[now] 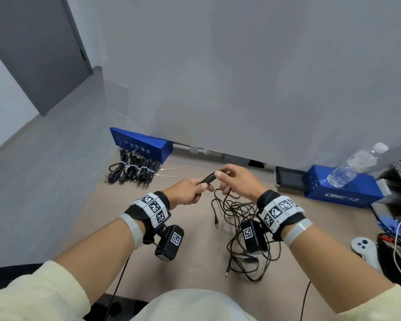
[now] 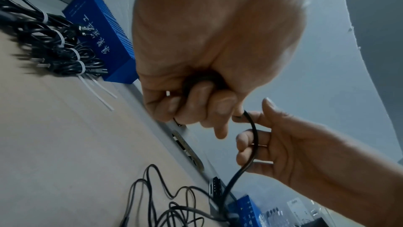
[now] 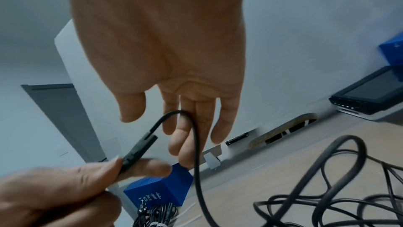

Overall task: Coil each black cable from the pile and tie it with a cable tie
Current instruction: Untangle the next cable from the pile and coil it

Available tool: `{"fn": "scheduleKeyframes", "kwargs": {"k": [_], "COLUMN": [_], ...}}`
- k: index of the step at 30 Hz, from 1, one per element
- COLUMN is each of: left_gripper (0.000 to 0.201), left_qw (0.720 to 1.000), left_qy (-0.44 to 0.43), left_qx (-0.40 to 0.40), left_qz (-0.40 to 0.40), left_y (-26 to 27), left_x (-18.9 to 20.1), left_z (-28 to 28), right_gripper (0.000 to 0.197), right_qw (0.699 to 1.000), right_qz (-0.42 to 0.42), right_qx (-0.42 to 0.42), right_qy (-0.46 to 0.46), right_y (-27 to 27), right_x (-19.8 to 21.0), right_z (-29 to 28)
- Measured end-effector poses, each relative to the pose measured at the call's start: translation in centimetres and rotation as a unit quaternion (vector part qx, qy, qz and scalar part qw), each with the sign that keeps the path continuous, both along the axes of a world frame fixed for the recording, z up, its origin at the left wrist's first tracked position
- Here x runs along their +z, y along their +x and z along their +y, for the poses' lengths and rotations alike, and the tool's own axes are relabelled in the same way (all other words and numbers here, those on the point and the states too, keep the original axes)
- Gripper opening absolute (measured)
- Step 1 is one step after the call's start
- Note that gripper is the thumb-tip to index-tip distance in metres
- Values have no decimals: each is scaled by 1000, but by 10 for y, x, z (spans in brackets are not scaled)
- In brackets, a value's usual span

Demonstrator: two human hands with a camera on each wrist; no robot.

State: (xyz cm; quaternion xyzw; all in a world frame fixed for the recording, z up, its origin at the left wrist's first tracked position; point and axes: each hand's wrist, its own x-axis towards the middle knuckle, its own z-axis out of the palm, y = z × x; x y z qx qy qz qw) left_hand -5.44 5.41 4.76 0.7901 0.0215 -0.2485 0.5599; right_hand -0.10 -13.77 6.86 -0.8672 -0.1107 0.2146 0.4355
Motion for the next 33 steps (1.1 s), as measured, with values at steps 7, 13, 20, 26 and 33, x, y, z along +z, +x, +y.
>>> {"fn": "scheduleKeyframes", "kwargs": {"k": [7, 13, 20, 26, 33], "left_gripper": [24, 31, 27, 35, 28], "left_qw": [998, 996, 958, 931, 940], "left_qy": [32, 20, -181, -247, -186], "left_qx": [-45, 54, 221, 264, 279], "left_qz": [4, -61, 22, 48, 61], "left_y": [7, 16, 31, 39, 42], "left_x": [12, 18, 21, 37, 35], "left_z": [-8, -11, -9, -23, -22], "right_gripper": [39, 25, 23, 23, 24], "right_qw": [991, 998, 999, 999, 994], "right_qz": [-91, -63, -24, -22, -27], "right_qx": [32, -15, -32, 26, 107], "right_qy": [-92, 27, 37, 26, 13], "right_y": [3, 6, -1, -22, -27], "right_x": [-3, 3, -6, 6, 7], "right_z": [12, 15, 0, 18, 21]}}
